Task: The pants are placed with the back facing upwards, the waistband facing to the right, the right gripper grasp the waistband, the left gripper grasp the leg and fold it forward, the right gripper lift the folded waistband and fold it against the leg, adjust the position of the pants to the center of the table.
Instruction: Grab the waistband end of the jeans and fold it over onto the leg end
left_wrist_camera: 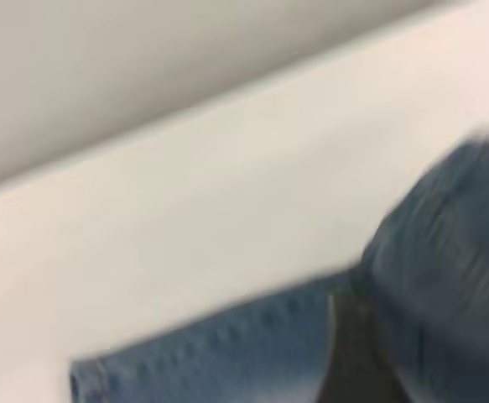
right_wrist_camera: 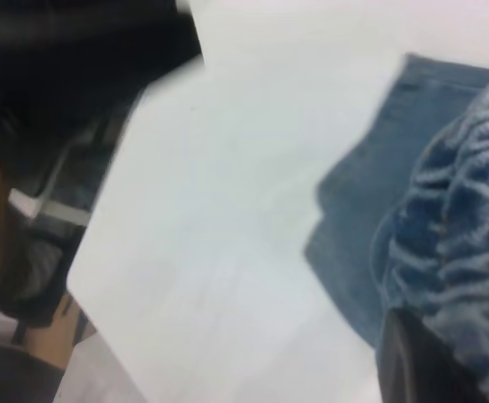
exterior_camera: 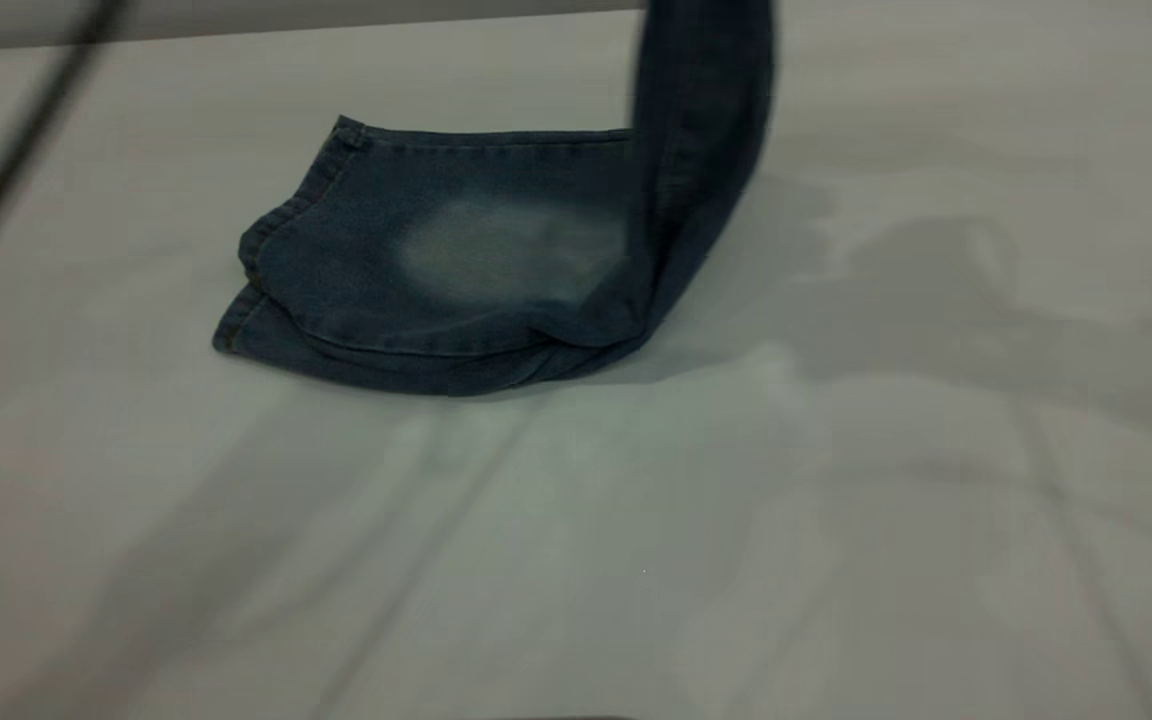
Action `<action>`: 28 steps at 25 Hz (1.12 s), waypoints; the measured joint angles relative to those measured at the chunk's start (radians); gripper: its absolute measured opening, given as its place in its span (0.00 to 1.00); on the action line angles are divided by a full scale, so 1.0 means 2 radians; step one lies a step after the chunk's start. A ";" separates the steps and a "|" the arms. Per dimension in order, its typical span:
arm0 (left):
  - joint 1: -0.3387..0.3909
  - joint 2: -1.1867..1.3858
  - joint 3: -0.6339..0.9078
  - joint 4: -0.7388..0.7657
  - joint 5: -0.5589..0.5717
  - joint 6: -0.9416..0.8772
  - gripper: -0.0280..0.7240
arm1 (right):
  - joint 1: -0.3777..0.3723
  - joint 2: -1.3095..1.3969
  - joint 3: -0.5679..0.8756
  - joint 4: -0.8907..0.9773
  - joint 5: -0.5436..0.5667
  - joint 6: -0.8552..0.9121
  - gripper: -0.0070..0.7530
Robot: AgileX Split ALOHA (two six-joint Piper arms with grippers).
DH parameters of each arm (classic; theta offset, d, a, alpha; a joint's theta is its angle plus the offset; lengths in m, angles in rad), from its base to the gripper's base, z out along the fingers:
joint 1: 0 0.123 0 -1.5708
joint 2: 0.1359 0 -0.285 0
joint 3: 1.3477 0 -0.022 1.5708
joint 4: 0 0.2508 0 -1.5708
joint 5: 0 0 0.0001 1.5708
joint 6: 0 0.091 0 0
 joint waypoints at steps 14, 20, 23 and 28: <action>0.001 -0.080 0.001 0.000 -0.017 0.005 0.56 | 0.177 0.072 -0.105 0.058 -0.199 -0.082 0.08; 0.001 -0.080 0.001 -0.001 -0.011 0.003 0.56 | 0.206 0.153 -0.176 0.058 -0.200 -0.083 0.08; 0.001 -0.080 0.001 -0.001 -0.005 0.003 0.56 | 0.211 0.189 -0.203 0.058 -0.200 -0.083 0.10; 0.001 -0.080 0.001 -0.001 -0.004 0.002 0.56 | 0.211 0.233 -0.242 0.059 -0.200 -0.074 0.30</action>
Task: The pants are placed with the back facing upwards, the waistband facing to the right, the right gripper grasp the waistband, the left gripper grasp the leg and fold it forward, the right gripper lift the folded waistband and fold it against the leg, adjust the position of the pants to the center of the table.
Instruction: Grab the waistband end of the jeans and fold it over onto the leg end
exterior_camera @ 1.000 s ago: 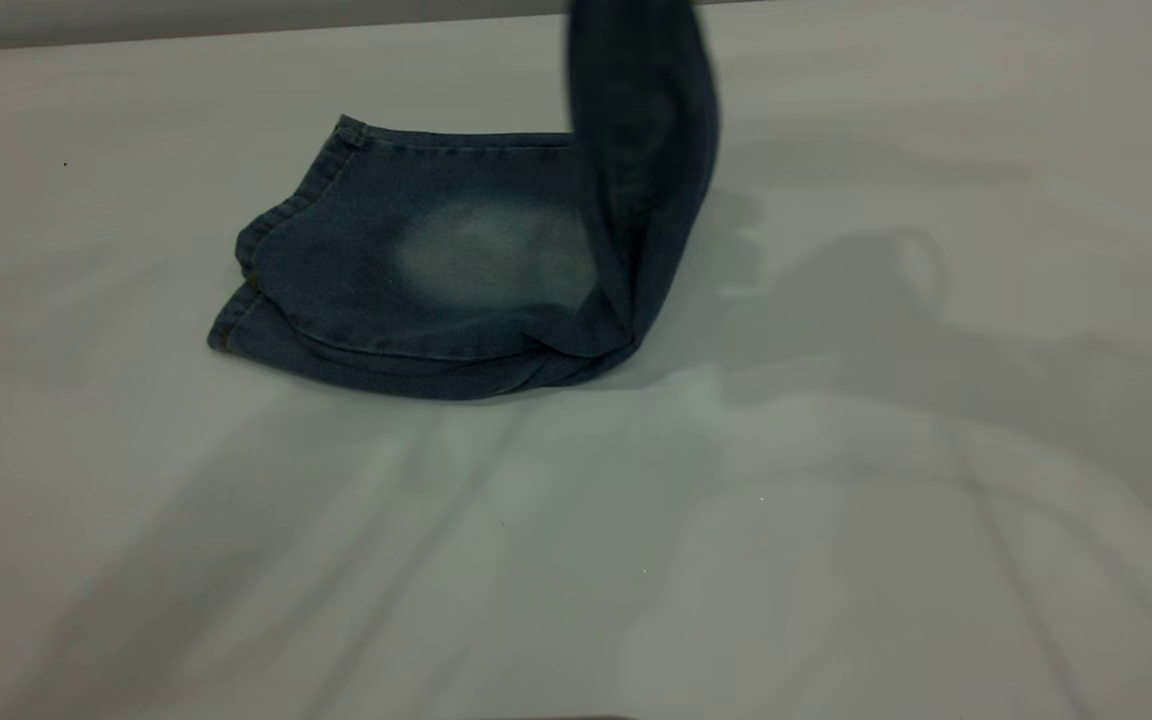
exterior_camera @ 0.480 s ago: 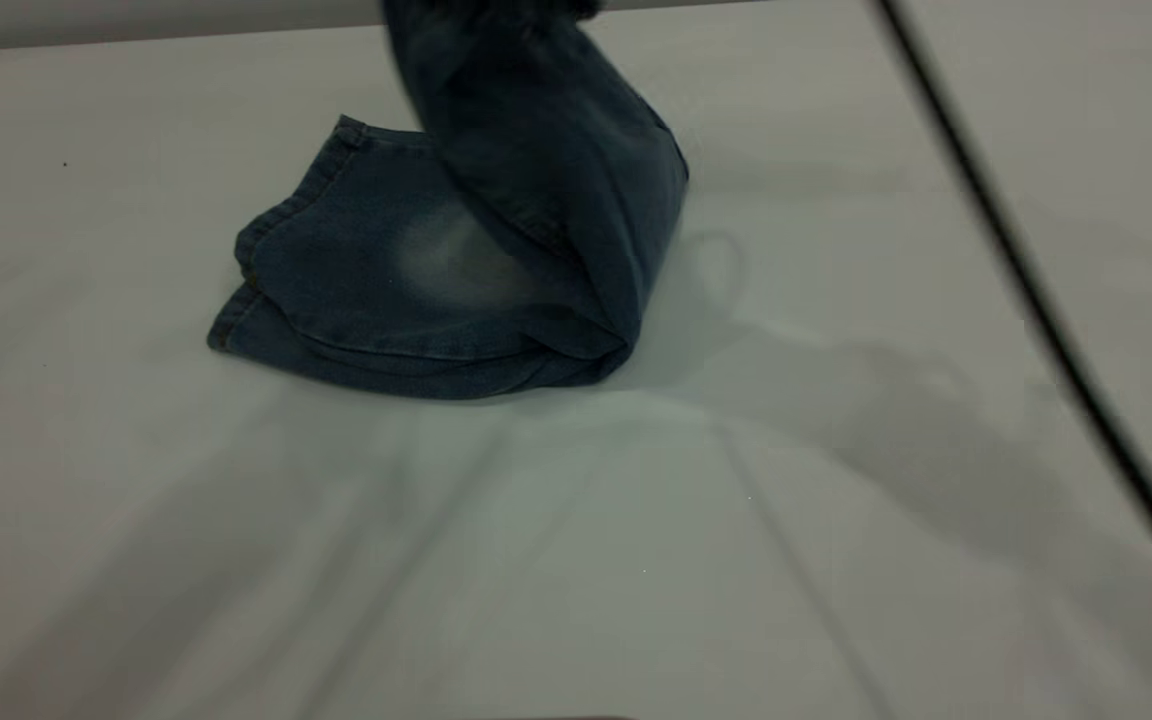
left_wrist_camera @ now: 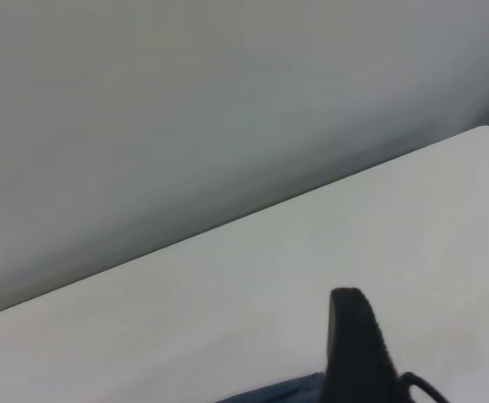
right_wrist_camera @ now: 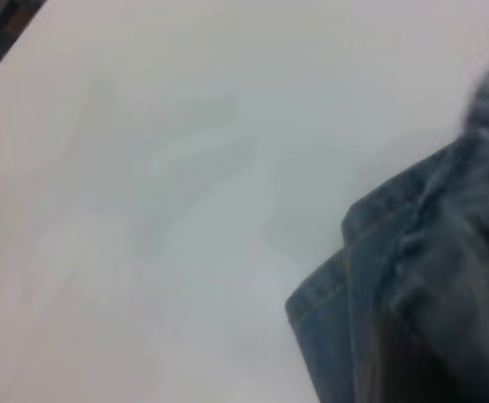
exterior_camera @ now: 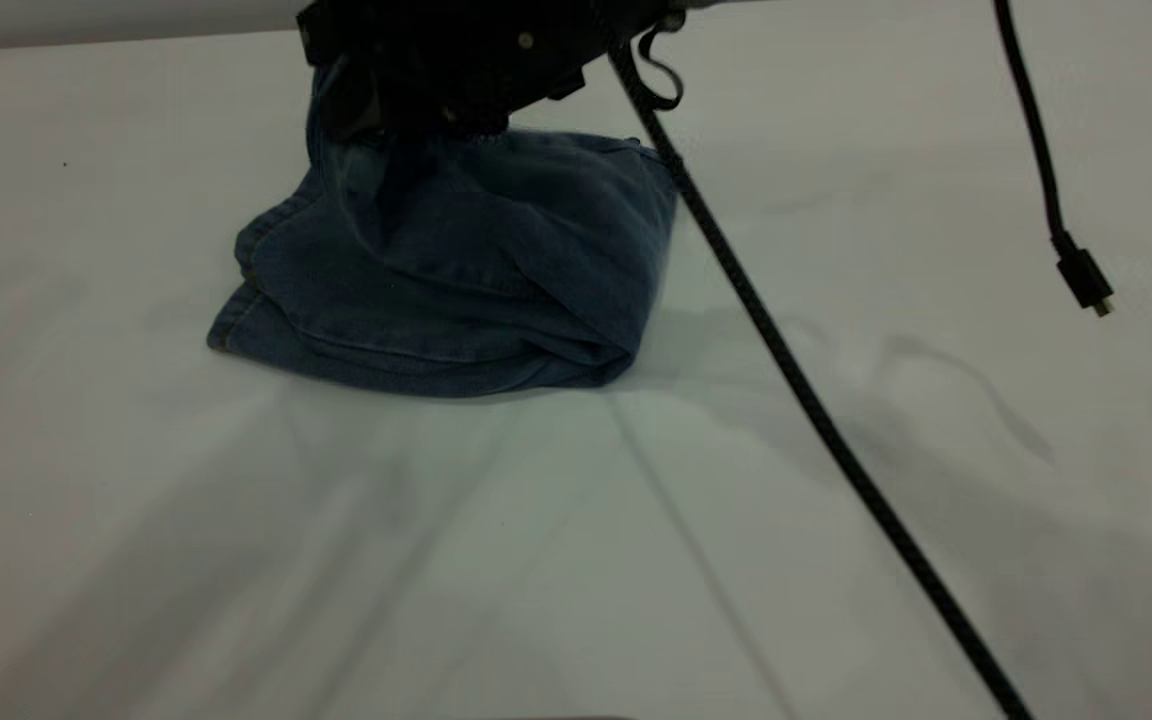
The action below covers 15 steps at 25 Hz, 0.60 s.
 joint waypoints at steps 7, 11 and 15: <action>0.000 0.000 0.000 0.000 0.007 0.000 0.56 | 0.004 0.004 -0.013 -0.007 0.008 0.016 0.77; 0.000 0.000 0.000 0.000 0.029 0.009 0.56 | 0.004 0.004 -0.013 -0.040 0.013 0.087 0.80; 0.004 0.000 0.000 0.001 0.059 0.033 0.56 | 0.004 0.004 -0.023 -0.160 0.050 0.223 0.76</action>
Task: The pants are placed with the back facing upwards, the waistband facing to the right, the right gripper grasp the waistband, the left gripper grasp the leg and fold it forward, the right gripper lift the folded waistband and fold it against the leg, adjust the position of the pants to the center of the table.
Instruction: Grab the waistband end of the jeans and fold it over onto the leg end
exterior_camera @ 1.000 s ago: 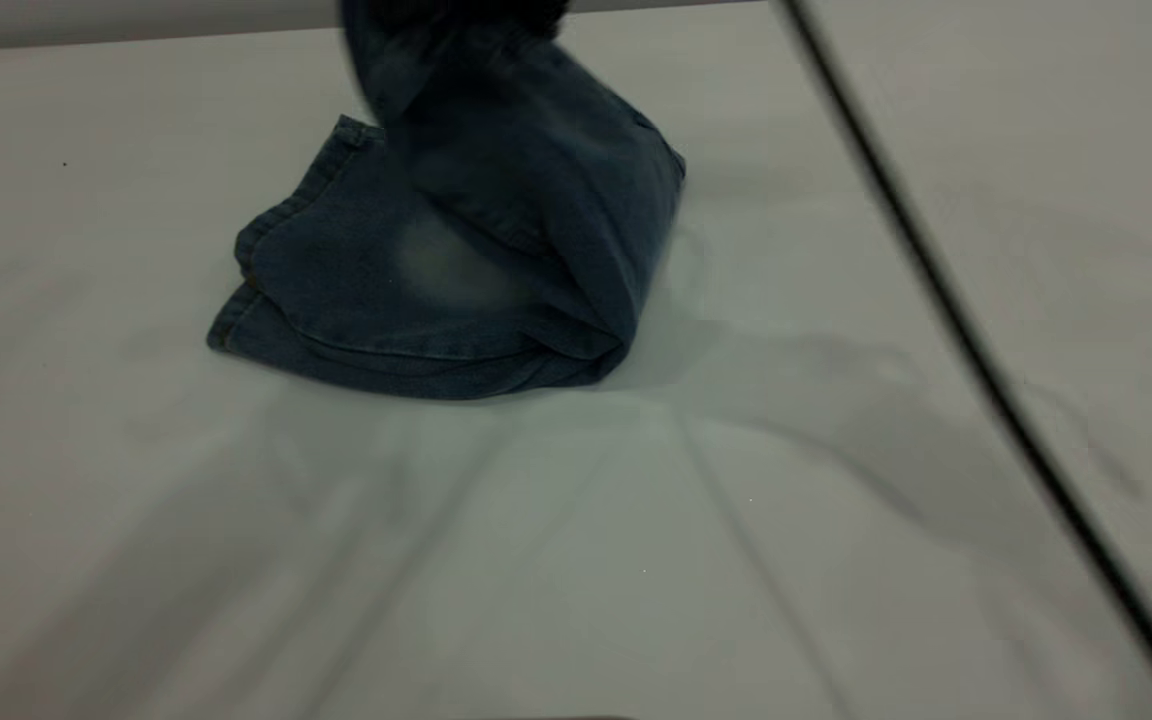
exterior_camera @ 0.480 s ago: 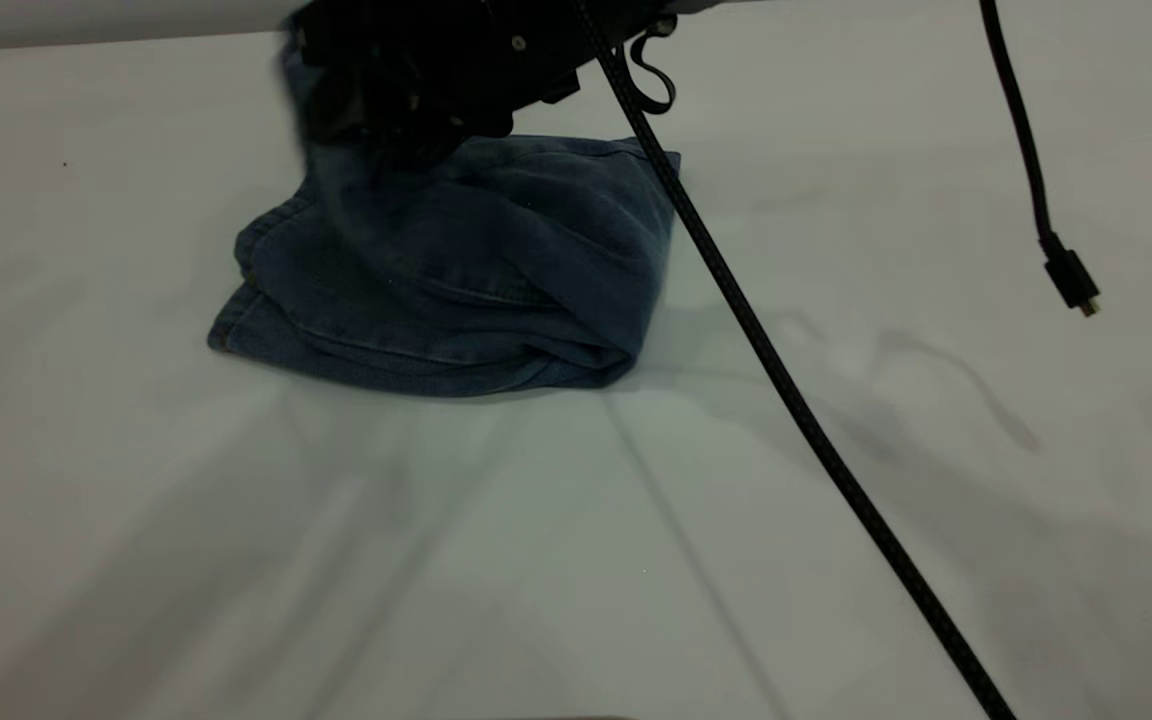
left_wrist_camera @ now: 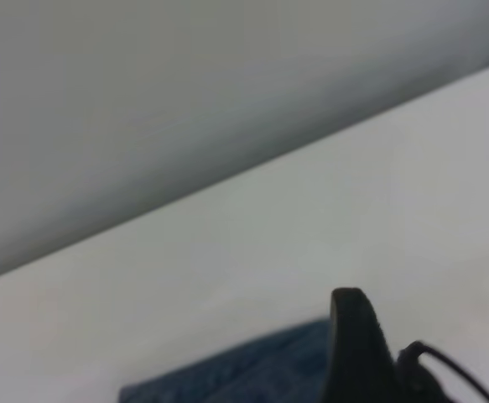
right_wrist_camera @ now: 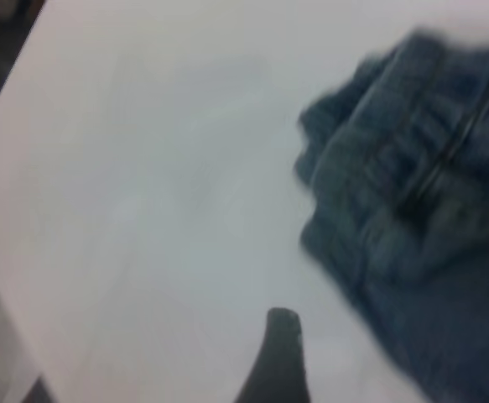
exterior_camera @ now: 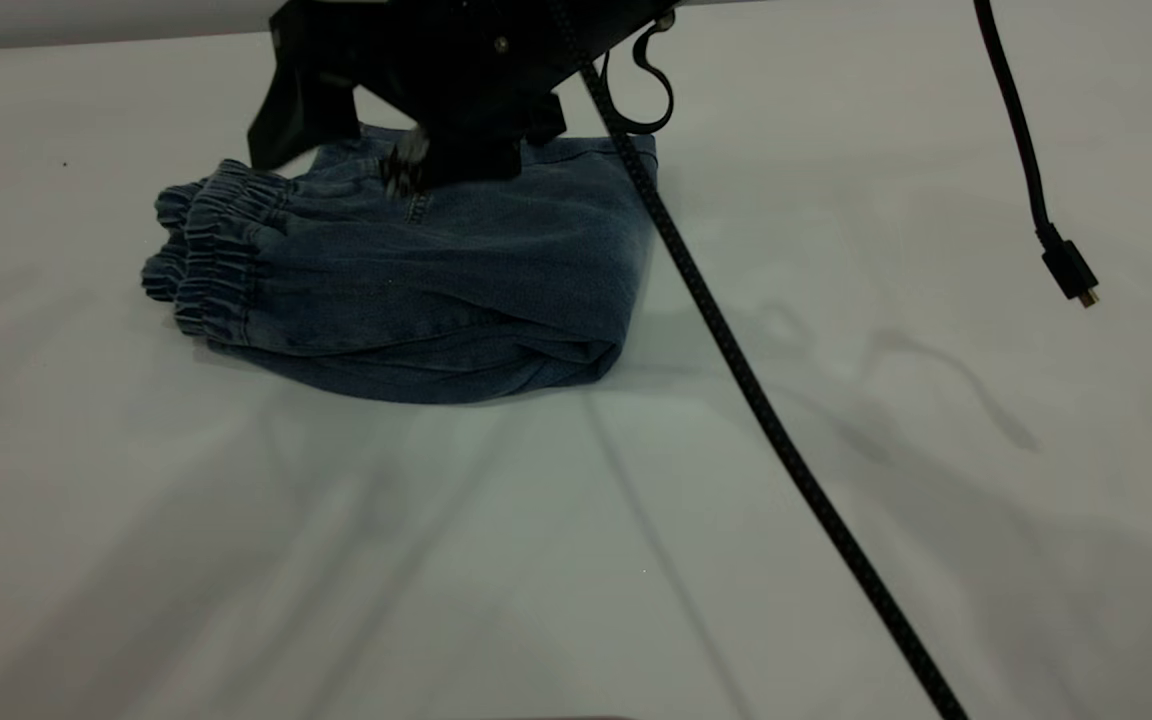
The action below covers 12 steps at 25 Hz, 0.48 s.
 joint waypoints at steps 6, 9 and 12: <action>0.024 0.000 0.000 0.003 0.099 0.018 0.56 | -0.030 -0.013 -0.015 -0.233 0.043 0.192 0.73; 0.029 0.000 0.000 0.022 0.137 0.037 0.56 | -0.072 -0.034 -0.015 -0.294 0.060 0.225 0.73; 0.029 0.004 0.000 0.039 0.169 0.047 0.56 | -0.118 -0.052 -0.018 -0.312 0.082 0.234 0.73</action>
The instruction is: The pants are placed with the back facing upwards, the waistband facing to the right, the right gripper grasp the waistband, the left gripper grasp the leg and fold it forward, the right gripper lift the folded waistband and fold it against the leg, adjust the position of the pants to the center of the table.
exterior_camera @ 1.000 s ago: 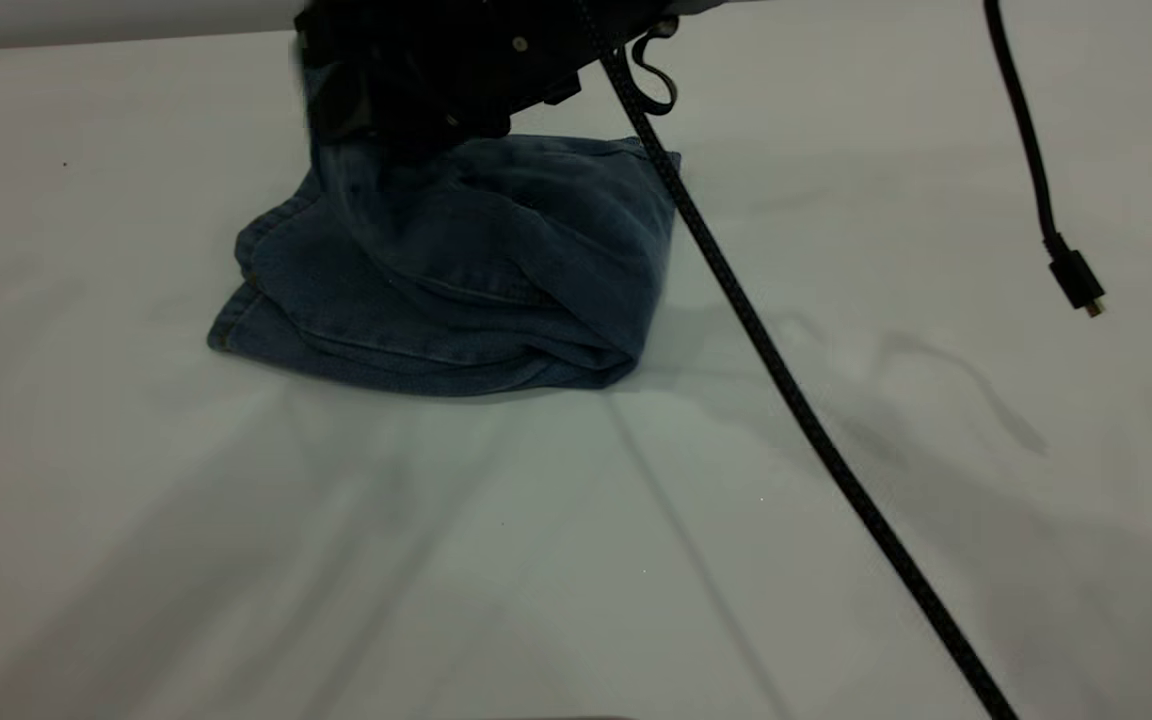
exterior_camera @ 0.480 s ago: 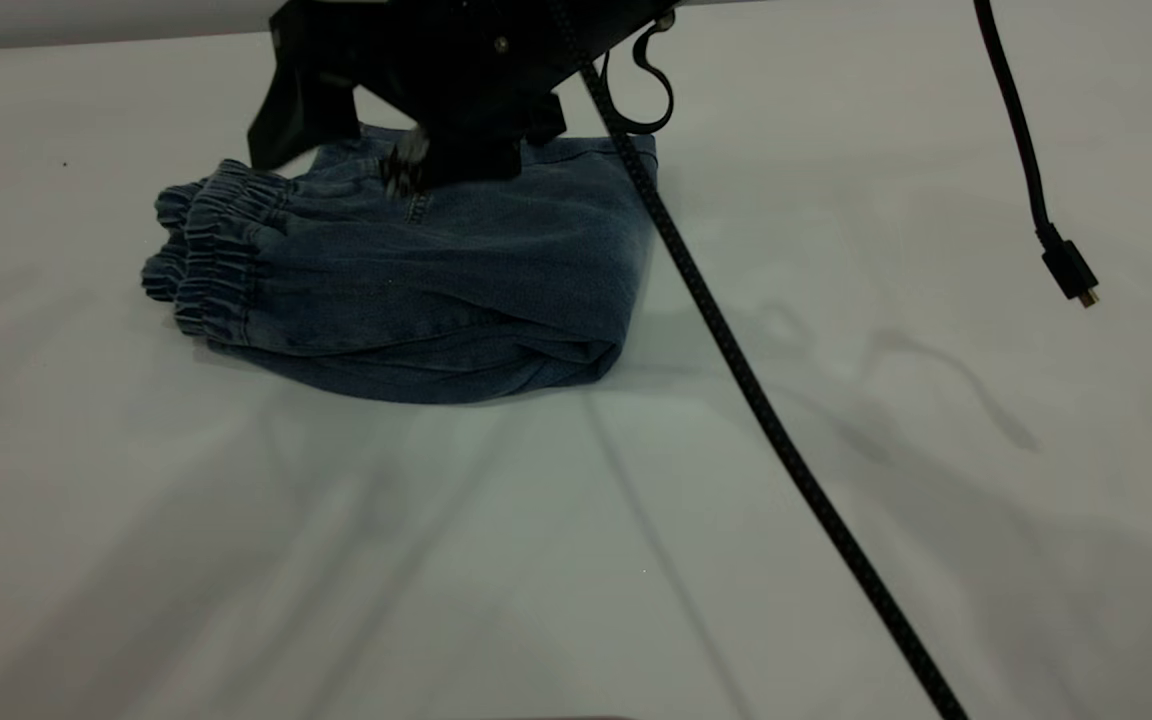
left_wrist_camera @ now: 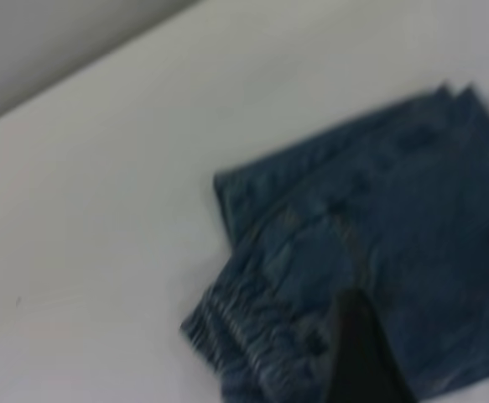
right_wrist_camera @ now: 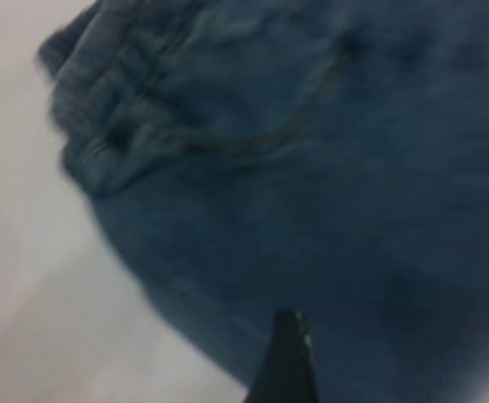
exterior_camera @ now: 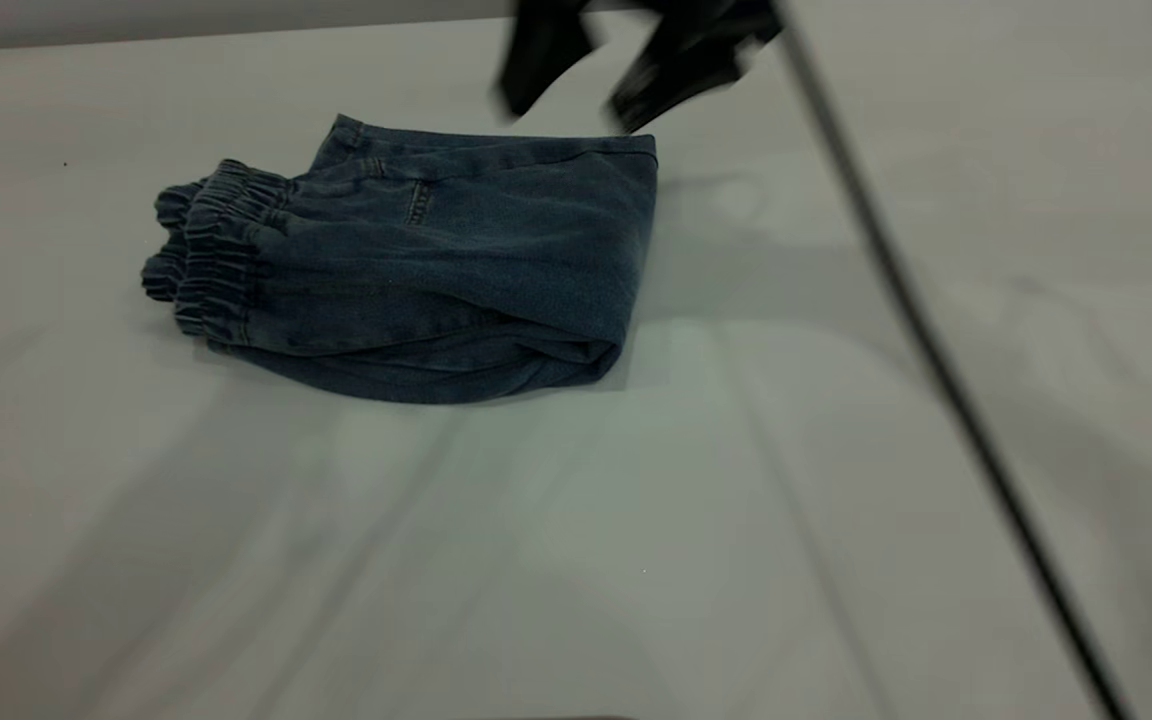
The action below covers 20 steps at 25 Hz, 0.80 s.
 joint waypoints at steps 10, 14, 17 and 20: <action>0.000 0.136 0.000 0.027 0.008 0.088 0.56 | -0.061 -0.023 -0.002 0.000 0.067 0.002 0.73; 0.000 0.176 0.000 0.031 0.004 0.063 0.57 | -0.061 -0.023 -0.002 0.000 0.070 0.001 0.73; 0.004 0.195 0.000 0.027 0.004 0.051 0.62 | -0.061 -0.023 -0.002 0.000 0.073 -0.001 0.72; 0.025 0.210 0.000 0.013 0.003 0.048 0.68 | -0.061 -0.023 -0.002 0.000 0.083 -0.001 0.72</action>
